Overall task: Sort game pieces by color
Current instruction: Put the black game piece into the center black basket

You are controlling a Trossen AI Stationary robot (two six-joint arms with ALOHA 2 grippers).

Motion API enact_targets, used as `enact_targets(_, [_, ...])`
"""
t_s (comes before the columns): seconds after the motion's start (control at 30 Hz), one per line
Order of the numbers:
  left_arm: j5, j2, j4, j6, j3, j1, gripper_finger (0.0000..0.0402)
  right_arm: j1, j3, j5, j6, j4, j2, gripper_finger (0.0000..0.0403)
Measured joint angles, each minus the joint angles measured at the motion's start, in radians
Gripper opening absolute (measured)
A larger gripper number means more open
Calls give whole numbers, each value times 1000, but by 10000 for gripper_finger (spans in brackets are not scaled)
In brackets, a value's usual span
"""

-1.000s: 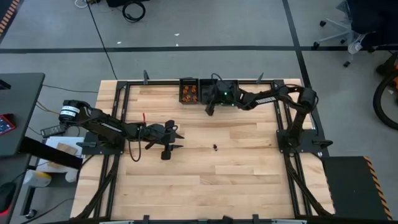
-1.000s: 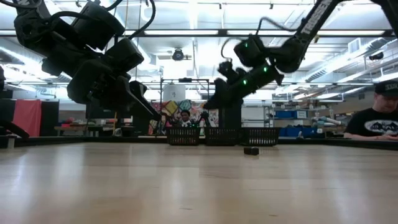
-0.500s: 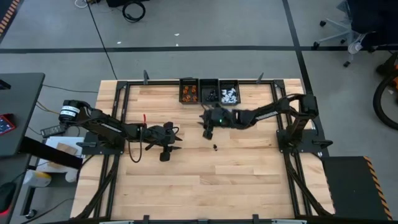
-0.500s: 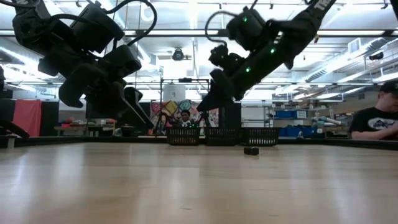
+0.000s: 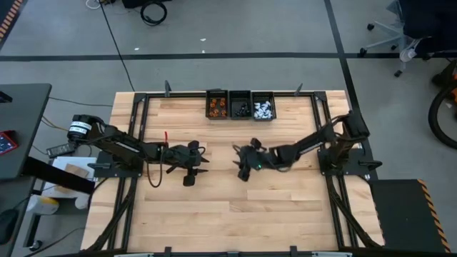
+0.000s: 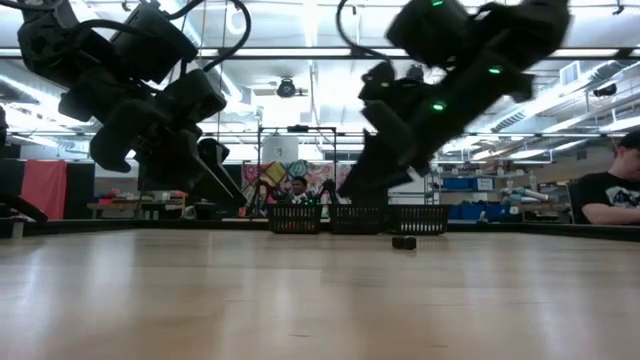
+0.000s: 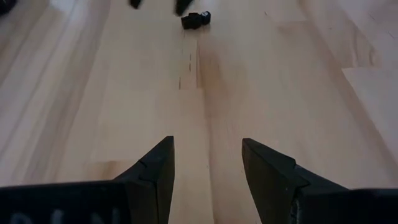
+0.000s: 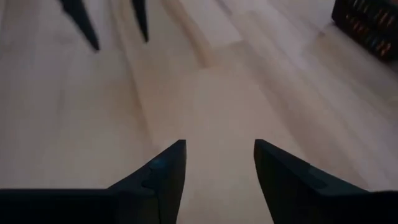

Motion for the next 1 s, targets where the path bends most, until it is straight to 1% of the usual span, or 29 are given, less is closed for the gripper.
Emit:
enact_targets(0.1, [0,0,7,2,0,0,167,64,-64,60,14,83,0,203])
enact_targets(0.23, [0,0,36,18,0,0,167,134,-157,153,-16,267,0,210])
enact_targets(0.3, [0,0,61,31,0,0,167,151,-207,180,-36,351,0,211])
enact_targets(0.37, [0,0,90,44,0,0,167,153,-251,178,-37,422,5,211])
enact_targets(0.5, [0,0,130,80,0,0,167,128,-305,95,-58,473,17,211])
enact_targets(0.57, [0,0,148,114,0,0,167,119,-315,53,-105,469,19,211])
enact_targets(0.7, [0,0,186,198,0,0,167,93,-315,-34,-193,517,30,211])
enact_targets(0.83, [-1,0,214,263,0,0,167,58,-316,-106,-203,538,34,211])
enact_targets(0.93, [-1,0,243,326,0,0,167,37,-318,-166,-203,550,62,215])
enact_targets(1.0, [0,0,263,360,0,3,167,30,-319,-193,-224,593,96,220])
